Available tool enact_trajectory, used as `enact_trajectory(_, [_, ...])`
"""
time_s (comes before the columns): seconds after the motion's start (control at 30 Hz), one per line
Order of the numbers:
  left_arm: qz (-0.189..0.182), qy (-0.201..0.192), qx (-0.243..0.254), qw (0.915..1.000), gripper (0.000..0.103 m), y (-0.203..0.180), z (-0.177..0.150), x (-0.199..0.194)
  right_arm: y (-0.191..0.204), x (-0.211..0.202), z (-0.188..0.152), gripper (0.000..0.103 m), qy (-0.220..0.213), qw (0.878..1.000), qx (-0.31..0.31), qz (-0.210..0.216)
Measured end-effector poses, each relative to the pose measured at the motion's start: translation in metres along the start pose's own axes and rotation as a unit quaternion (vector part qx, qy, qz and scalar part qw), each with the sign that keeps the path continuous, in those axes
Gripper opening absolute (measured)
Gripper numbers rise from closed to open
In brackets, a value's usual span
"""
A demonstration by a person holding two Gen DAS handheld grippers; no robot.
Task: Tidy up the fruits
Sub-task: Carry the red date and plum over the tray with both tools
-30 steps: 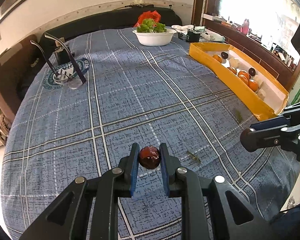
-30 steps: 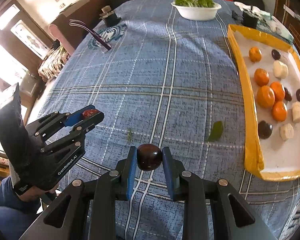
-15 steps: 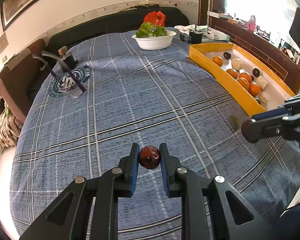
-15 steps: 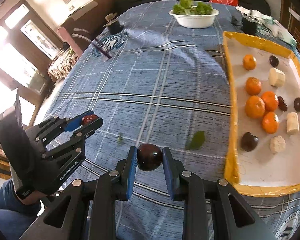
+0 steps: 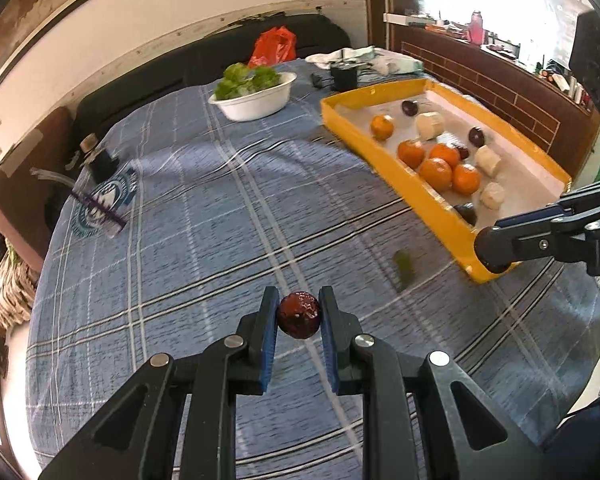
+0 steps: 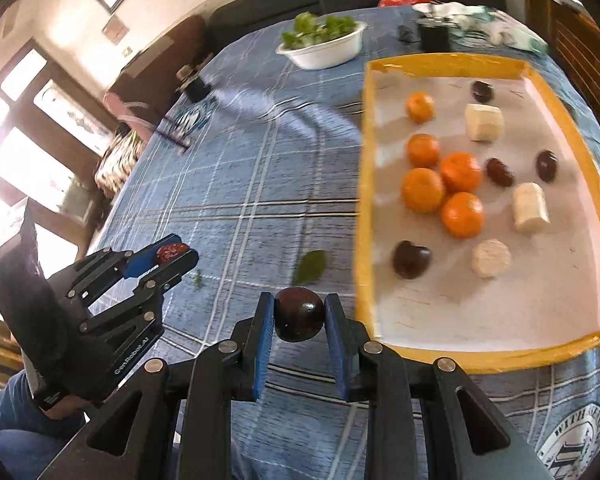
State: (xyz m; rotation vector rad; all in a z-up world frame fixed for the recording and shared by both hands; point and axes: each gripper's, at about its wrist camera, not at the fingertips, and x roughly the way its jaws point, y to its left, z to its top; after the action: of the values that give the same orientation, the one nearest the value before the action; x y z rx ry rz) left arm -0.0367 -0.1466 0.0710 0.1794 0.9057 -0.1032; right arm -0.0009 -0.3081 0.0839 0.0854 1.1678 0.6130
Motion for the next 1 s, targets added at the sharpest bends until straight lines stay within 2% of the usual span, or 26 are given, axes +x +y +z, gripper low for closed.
enact_trajectory(0.2, [-0.04,-0.011,-0.007,0.9991,0.019,-0.018,0.028,-0.004,-0.038,-0.024,-0.005,0.028,-0.033,0.998,0.051,-0.016])
enact_trajectory(0.33, [-0.088,-0.016,-0.013,0.9959,0.019,-0.036,0.05,-0.003,-0.069,-0.041,-0.007,0.028,-0.061,0.993,0.098,-0.038])
enact_trajectory(0.43, [-0.138,-0.012,-0.016,0.9902,0.019,-0.056,0.065,0.002,-0.093,-0.051,-0.009,0.028,-0.075,0.986,0.136,-0.056])
enact_trajectory(0.6, [-0.181,-0.003,0.01,0.9835,0.019,-0.099,0.077,0.017,-0.125,-0.061,-0.014,0.028,-0.084,0.978,0.179,-0.065])
enact_trajectory(0.77, [-0.193,0.018,0.02,0.9808,0.019,-0.129,0.078,0.038,-0.139,-0.065,-0.02,0.028,-0.081,0.976,0.187,-0.071])
enact_trajectory(1.0, [-0.183,0.031,0.04,0.9818,0.019,-0.151,0.075,0.056,-0.151,-0.062,-0.017,0.029,-0.074,0.979,0.176,-0.07])
